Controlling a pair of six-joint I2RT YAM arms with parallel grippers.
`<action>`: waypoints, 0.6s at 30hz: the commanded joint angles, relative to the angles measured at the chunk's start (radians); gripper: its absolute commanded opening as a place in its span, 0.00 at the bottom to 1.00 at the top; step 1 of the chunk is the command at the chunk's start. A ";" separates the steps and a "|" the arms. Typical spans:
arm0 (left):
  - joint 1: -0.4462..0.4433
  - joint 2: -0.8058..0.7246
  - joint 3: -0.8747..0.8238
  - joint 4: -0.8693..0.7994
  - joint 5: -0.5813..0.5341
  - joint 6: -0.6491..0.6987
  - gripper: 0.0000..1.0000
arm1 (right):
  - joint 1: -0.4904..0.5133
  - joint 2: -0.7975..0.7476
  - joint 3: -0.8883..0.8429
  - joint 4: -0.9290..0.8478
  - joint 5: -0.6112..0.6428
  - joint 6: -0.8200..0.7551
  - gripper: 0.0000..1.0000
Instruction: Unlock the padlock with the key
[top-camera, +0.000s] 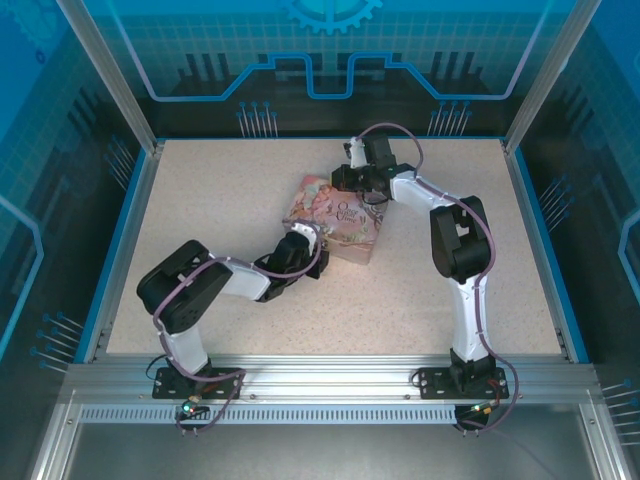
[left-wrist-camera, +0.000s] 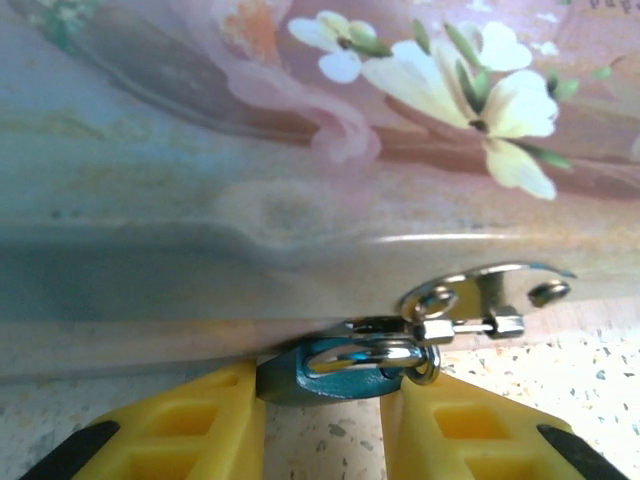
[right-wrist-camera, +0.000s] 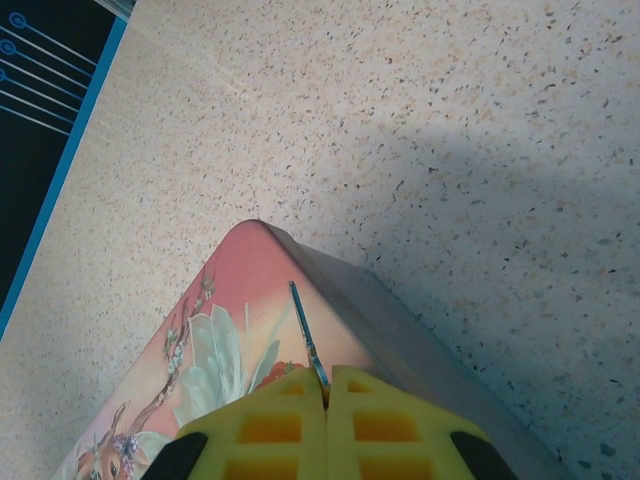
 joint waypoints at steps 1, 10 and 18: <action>-0.001 -0.069 0.061 -0.078 -0.004 -0.070 0.32 | 0.006 -0.011 0.025 -0.105 -0.025 -0.010 0.00; 0.001 -0.127 0.173 -0.387 0.066 -0.269 0.23 | -0.027 -0.125 -0.005 -0.112 0.017 -0.061 0.00; -0.001 -0.150 0.223 -0.477 0.129 -0.345 0.18 | -0.063 -0.339 -0.210 -0.092 0.060 -0.107 0.00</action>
